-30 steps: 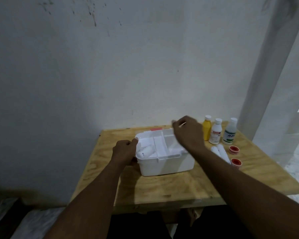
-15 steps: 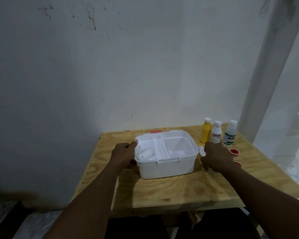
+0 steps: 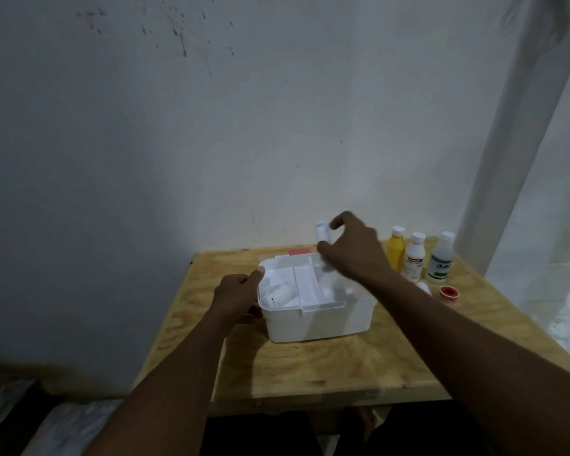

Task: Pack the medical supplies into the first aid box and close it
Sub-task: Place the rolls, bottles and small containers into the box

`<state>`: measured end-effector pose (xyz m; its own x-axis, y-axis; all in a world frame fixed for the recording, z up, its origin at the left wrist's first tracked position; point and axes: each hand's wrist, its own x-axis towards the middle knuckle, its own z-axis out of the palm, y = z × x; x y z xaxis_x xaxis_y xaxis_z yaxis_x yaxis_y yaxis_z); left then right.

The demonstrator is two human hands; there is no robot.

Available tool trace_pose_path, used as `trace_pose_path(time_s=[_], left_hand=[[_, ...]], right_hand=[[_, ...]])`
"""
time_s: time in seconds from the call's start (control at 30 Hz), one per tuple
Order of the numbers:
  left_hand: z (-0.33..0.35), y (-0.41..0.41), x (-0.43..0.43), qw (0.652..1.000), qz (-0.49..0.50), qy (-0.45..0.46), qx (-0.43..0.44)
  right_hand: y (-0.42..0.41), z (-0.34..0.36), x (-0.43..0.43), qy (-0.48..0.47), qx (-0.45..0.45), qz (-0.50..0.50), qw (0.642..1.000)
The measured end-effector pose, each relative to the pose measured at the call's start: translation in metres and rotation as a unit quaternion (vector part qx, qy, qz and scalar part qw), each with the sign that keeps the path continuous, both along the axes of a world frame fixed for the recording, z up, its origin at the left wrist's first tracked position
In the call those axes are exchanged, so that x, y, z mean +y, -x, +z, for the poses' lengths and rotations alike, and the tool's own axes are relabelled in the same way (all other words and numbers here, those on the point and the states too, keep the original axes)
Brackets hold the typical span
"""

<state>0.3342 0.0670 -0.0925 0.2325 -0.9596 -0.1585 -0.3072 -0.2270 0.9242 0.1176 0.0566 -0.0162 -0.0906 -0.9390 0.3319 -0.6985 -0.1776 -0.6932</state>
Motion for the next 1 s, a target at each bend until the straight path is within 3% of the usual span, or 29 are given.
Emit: trace_pose_path(time_s=[0.13,0.43,0.63,0.83,1.0], left_hand=[[0.001,0.0,0.0,1.0,-0.007,0.002,-0.009],[-0.003,0.004,-0.003,1.0,0.007,0.016,-0.008],[-0.004,0.009,-0.008,1.0,0.012,0.012,-0.009],[-0.002,0.026,-0.01,1.0,-0.001,0.008,0.0],[-0.001,0.029,-0.013,1.0,-0.003,0.007,-0.004]], right_hand=[[-0.031,-0.025,0.008,-0.028,0.067,0.016,0.997],[-0.041,-0.054,0.019,0.005,0.155,0.008,0.988],[-0.025,-0.048,0.011,0.044,0.094,-0.004,0.995],[0.033,-0.034,-0.002,0.101,0.046,-0.106,0.988],[0.096,-0.036,-0.017,0.052,0.039,-0.18,0.982]])
